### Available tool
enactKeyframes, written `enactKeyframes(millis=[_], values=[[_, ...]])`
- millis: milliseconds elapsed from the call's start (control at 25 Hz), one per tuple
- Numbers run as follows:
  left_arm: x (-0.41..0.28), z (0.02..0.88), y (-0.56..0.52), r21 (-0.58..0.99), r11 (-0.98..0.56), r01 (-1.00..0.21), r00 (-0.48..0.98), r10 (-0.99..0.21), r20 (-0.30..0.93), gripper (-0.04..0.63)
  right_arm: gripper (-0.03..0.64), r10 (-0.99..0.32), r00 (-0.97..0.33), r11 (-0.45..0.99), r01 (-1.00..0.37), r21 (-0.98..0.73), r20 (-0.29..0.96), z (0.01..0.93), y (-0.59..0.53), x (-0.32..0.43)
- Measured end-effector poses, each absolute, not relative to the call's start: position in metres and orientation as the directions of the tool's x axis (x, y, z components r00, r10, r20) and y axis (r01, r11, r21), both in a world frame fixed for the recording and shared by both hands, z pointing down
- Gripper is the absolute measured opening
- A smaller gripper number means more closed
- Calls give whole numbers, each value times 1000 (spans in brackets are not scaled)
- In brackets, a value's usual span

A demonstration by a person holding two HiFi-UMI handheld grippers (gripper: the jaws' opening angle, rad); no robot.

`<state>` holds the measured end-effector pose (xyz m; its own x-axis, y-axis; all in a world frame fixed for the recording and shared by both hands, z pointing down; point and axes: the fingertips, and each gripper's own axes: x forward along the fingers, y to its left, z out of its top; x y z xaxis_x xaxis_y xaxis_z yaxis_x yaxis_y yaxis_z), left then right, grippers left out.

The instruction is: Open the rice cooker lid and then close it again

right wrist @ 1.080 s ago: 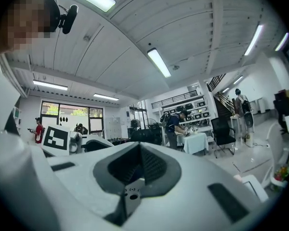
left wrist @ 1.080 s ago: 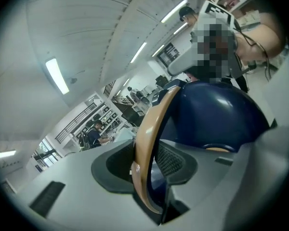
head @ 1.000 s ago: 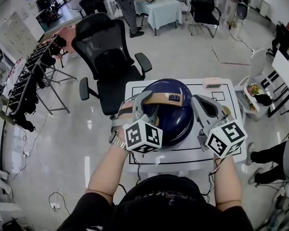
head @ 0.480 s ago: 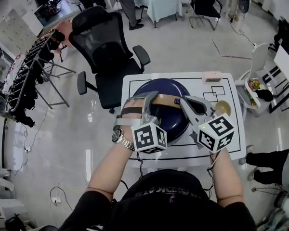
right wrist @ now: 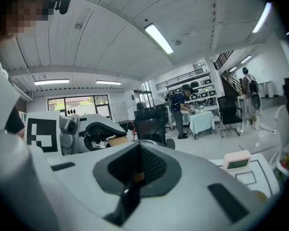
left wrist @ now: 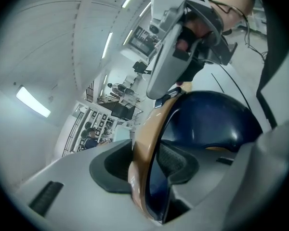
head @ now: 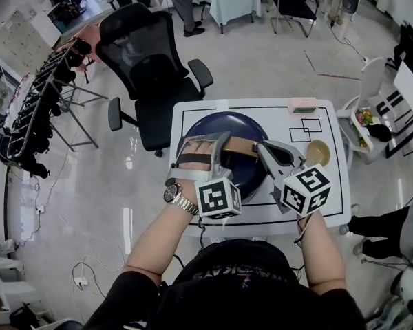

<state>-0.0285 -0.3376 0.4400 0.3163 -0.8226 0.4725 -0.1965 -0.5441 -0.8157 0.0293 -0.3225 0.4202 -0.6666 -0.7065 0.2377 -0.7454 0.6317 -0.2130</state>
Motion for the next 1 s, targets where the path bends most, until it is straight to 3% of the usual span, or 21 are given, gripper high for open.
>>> enactKeyframes(millis=[600, 1000], values=[[-26, 447, -338, -830, -528, -179, 311, -831, 461, 163, 2, -736, -642, 596, -765, -245, 214, 430, -323, 34], [-53, 430, -325, -720, -547, -427, 395, -829, 396, 193, 2, -826, -543, 499, -829, -252, 152, 416, -314, 53]])
